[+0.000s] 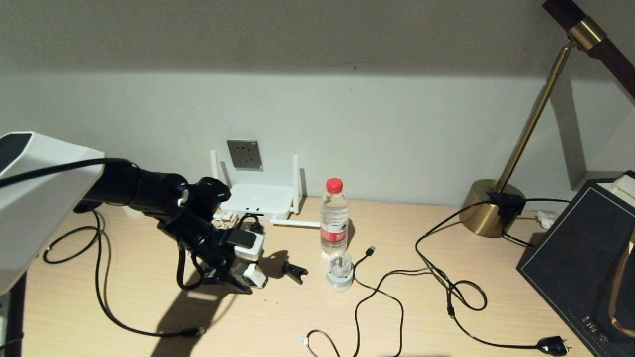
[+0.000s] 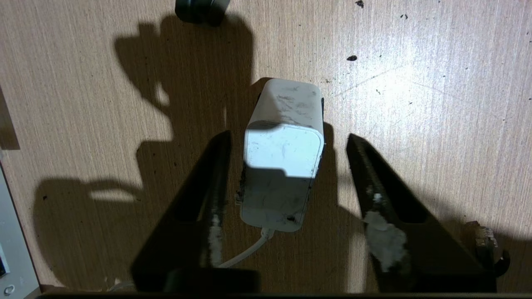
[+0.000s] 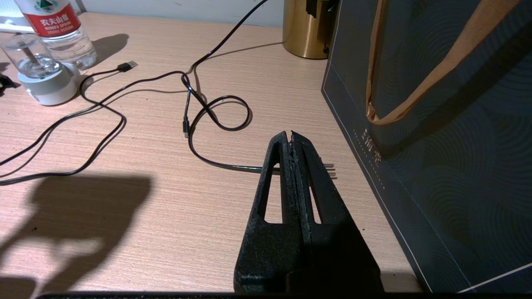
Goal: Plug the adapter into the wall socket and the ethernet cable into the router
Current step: Pick up plug, then align plug and socket
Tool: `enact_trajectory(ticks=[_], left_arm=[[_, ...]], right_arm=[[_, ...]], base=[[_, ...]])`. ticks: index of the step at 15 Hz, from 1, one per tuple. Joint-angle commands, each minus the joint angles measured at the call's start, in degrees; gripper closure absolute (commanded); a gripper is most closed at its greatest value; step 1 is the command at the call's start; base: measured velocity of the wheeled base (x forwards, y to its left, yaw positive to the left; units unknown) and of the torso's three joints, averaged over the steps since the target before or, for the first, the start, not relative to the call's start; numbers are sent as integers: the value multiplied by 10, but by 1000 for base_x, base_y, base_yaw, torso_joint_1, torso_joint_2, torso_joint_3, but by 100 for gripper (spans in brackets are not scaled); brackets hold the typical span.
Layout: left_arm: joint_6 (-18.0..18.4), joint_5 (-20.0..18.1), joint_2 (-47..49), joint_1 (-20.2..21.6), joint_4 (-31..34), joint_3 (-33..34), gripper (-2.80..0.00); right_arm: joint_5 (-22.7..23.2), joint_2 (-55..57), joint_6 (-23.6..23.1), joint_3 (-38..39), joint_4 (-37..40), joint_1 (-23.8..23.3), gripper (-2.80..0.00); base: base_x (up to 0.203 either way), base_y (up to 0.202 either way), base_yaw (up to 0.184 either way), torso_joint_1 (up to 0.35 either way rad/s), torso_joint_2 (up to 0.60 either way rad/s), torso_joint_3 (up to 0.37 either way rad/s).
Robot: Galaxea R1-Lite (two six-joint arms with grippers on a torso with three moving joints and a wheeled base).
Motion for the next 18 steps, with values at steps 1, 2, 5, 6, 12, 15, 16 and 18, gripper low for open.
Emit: enact_trajectory(ticks=[1,2,5,6,12,15,16,18], left_arm=[[4,-1,1,-2,2,0,0],[5,-1,2,-3,2,0,0],[2,-1,7,-5,2,1,0],[2,-1,6,-5,2,3,0],[-81,-87,-101,0,-28,4,0],[-141,-124,-188,73,-134,24,0],[-170,-125,-226,98,-148,43,0],[-311,-127,-276,147,-197,87,0]], right_arm=[[0,1,0,0,0,0,0],[0,1,0,0,0,0,0],[0,1,0,0,0,0,0],[0,1,0,0,0,0,0],[0,1,0,0,0,0,0],[0,1,0,0,0,0,0],[0,1,0,0,0,0,0],[0,1,0,0,0,0,0]], base=[[0,0,0,0,0,0],[0,0,0,0,0,0],[0,0,0,0,0,0],[0,0,0,0,0,0],[0,0,0,0,0,0],[0,0,0,0,0,0],[0,0,0,0,0,0],[0,0,0,0,0,0]])
